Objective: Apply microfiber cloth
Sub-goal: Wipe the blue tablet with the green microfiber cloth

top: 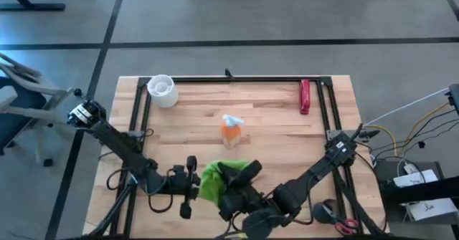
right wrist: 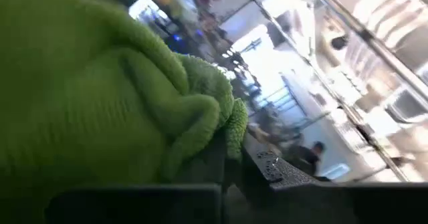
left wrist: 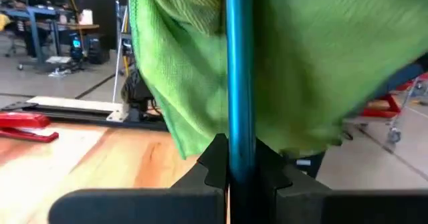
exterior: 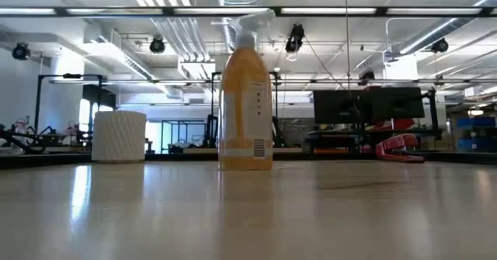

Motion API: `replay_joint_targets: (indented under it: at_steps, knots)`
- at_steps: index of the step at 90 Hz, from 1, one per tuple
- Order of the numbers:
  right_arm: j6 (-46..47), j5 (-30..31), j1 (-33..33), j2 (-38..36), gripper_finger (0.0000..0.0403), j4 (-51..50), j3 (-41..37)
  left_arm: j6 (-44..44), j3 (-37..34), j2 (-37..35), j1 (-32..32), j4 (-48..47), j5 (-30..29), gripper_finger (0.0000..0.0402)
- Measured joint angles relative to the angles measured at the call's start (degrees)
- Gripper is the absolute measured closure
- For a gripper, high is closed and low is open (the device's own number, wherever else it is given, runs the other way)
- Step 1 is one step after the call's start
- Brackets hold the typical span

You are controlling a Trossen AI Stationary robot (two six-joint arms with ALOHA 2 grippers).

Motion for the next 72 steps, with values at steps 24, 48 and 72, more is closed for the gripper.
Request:
replay_joint_targets:
  at_steps: [24, 48, 72]
  knots:
    - [-0.6, 4.8, 0.6, 0.0, 0.0403, 0.0, -2.3, 0.3, -0.1, -3.6, 0.1, -5.5, -1.7, 0.0393]
    - [12.4, 8.8, 3.5, -2.2, 0.0403, -14.5, -2.4, -0.2, -0.5, -6.7, -2.4, -8.3, -2.6, 0.0393]
    - [65.5, -4.0, 4.5, -3.3, 0.0403, -55.6, -2.7, 3.8, -0.6, -8.8, -6.3, -8.0, -2.6, 0.0393]
